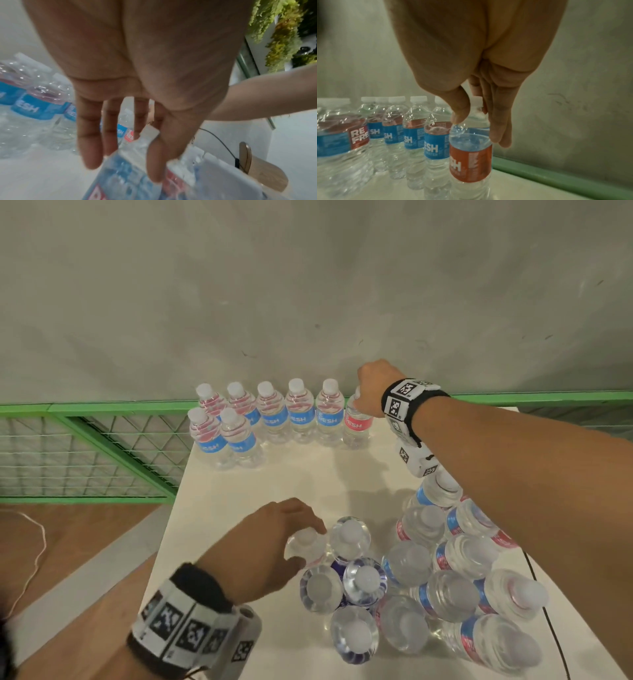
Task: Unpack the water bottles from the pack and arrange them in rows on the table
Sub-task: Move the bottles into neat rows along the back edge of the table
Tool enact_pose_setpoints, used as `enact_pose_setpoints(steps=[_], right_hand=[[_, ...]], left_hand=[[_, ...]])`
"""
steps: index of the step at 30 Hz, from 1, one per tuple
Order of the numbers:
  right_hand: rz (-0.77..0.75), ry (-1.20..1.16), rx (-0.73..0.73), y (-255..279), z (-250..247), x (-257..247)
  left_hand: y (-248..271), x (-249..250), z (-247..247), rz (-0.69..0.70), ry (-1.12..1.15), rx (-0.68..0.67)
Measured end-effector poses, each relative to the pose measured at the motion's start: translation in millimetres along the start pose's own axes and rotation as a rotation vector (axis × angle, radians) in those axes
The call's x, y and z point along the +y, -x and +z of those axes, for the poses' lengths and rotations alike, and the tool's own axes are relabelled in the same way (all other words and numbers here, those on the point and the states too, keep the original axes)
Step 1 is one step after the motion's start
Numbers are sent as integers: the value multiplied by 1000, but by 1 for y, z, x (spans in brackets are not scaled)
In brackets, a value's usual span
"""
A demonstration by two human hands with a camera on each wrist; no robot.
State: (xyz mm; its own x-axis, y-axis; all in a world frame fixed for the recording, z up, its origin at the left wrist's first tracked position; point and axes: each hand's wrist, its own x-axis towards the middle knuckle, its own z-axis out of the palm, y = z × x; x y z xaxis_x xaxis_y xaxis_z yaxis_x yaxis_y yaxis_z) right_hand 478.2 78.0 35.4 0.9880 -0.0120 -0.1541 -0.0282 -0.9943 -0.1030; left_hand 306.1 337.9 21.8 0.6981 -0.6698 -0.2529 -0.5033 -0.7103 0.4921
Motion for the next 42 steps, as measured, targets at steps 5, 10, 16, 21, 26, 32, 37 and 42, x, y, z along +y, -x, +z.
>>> enact_pose_setpoints(steps=[5, 10, 16, 21, 26, 32, 37, 42], right_hand=[[-4, 154, -50, 2, -1, 5], [14, 116, -131, 1, 1, 16], [-93, 62, -199, -4, -7, 15], [-19, 84, -140, -8, -5, 10], [8, 58, -96, -13, -3, 1], [-53, 81, -185, -11, -4, 0], [-41, 112, -173, -12, -4, 0], [4, 112, -186, -15, -5, -8]], left_hand=[[5, -5, 21, -91, 46, 183], [0, -13, 26, -225, 92, 344], [-24, -30, 3, -416, 107, 444], [-55, -40, -25, -485, 14, 421], [-89, -59, -45, -588, -55, 459], [-102, -63, -62, -569, -90, 444], [-91, -75, -88, -381, -114, 416], [-100, -79, -92, -230, -267, 184]])
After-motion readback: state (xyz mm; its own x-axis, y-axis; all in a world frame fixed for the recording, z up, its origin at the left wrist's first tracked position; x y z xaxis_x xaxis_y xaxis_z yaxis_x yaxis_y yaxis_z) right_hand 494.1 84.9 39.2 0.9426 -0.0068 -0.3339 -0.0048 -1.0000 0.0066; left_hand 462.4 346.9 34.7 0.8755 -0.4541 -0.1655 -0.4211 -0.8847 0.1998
